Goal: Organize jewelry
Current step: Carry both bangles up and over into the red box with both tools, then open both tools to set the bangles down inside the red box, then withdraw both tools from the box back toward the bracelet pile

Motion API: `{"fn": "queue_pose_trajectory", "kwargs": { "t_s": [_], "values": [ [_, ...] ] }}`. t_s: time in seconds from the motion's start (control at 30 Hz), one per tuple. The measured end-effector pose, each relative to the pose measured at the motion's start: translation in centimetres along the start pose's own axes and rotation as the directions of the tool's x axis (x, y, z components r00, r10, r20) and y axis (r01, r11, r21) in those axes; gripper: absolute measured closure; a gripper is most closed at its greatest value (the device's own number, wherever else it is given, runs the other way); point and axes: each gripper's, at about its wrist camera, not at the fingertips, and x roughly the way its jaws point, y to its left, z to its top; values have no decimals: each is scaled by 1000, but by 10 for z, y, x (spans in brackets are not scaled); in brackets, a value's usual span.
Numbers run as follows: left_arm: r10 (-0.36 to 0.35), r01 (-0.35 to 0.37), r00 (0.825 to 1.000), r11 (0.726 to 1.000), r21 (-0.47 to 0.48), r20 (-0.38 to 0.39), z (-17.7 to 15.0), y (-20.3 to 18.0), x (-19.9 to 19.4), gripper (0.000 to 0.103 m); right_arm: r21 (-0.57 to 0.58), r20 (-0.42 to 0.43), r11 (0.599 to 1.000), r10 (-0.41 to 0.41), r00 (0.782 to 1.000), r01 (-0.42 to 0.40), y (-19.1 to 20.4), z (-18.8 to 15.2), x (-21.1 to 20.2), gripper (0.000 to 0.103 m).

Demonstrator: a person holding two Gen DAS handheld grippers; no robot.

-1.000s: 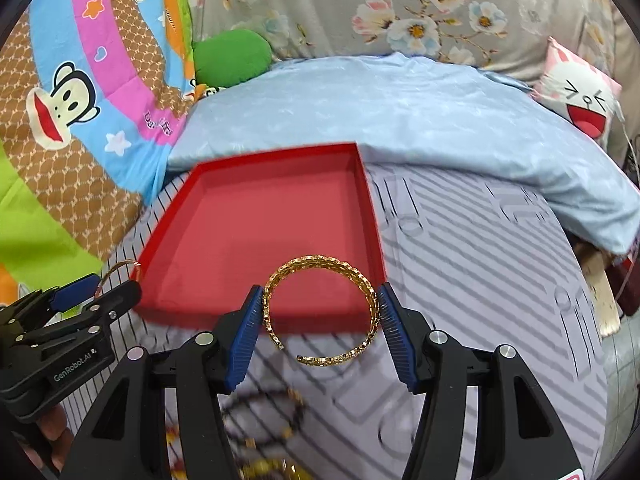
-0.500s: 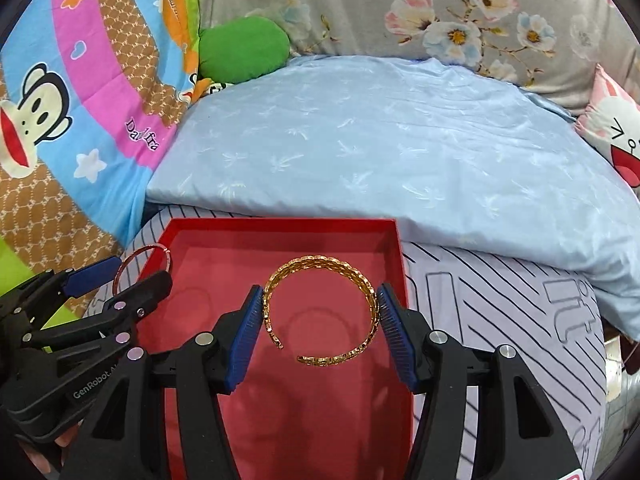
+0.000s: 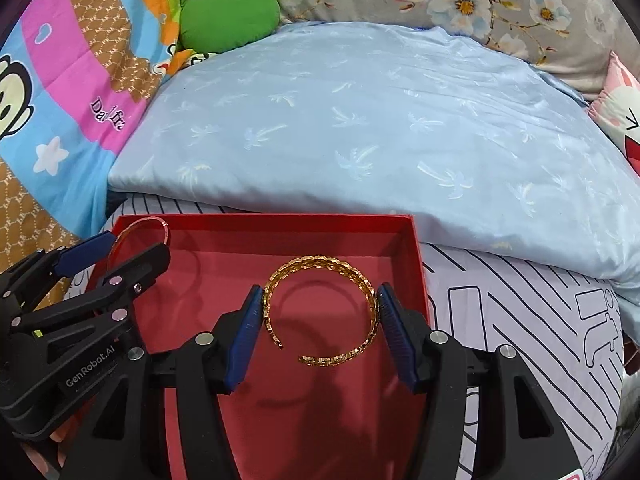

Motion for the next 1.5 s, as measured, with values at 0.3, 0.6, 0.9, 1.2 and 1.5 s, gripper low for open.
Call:
{"fn": "queue_pose_trajectory", "kwargs": {
  "t_s": [0.3, 0.6, 0.9, 1.2, 1.5],
  "values": [
    [-8, 8, 1000, 1000, 14, -11, 3, -2, 13, 44, 22, 3, 999, -26, 1000, 26, -2, 0, 1, 42],
    [15, -15, 1000, 1000, 7, 6, 6, 0, 11, 34, 18, 37, 999, -43, 998, 43, 0, 0, -6, 41],
    [10, -10, 999, 1000, 6, 53, 4, 0, -27, 26, 11, 83, 999, -44, 996, 43, -2, -5, -43, 39],
    [-3, 2, 996, 1000, 14, 89, -32, 2, -90, 24, 2, 119, 1000, -9, 993, 9, 1, -47, -104, 37],
    [-18, 19, 997, 1000, -9, 76, -80, 5, -137, 24, -8, 123, 1000, -3, 992, 4, 9, -101, -153, 36]
  ]
}}
